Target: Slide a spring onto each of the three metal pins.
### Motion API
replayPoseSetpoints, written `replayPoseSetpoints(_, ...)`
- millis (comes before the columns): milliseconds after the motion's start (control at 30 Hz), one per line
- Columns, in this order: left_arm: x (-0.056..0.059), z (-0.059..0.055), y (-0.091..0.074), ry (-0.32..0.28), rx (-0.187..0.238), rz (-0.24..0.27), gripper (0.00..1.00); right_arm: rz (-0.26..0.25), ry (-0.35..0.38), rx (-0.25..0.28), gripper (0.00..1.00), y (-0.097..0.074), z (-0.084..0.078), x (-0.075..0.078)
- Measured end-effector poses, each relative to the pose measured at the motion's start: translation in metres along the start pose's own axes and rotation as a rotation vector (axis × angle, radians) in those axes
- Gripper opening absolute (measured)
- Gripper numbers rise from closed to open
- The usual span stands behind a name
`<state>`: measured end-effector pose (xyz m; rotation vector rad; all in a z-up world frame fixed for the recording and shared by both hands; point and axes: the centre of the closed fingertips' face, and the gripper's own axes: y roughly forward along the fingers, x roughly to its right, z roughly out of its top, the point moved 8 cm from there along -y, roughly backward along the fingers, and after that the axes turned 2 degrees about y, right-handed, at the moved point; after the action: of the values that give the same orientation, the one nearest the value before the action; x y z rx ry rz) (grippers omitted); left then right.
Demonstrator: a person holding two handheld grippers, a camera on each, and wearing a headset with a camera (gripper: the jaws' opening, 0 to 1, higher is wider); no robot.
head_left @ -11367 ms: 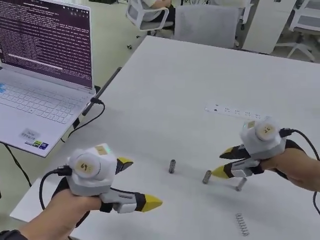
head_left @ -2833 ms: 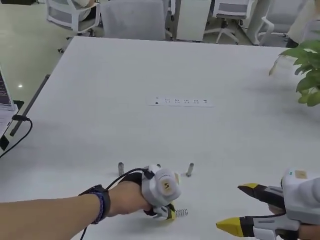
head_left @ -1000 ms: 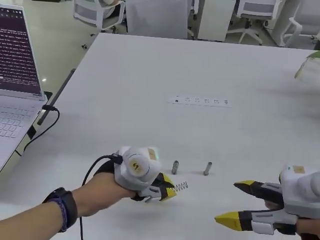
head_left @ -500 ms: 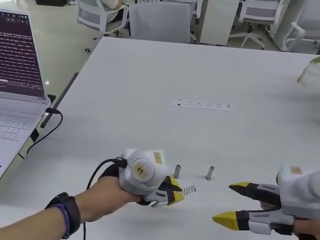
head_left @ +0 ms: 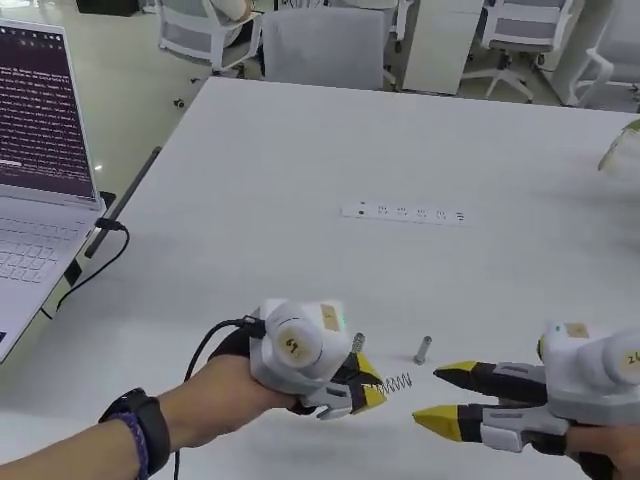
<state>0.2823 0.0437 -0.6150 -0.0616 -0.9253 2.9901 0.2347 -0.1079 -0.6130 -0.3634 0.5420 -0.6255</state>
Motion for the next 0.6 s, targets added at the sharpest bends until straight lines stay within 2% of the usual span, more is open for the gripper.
replayPoseSetpoints(600, 0.008, 0.015, 0.002, 0.036, 0.030, -0.027, 0.02, 0.057, 0.021, 0.040, 0.17, 0.005, 0.005, -0.005)
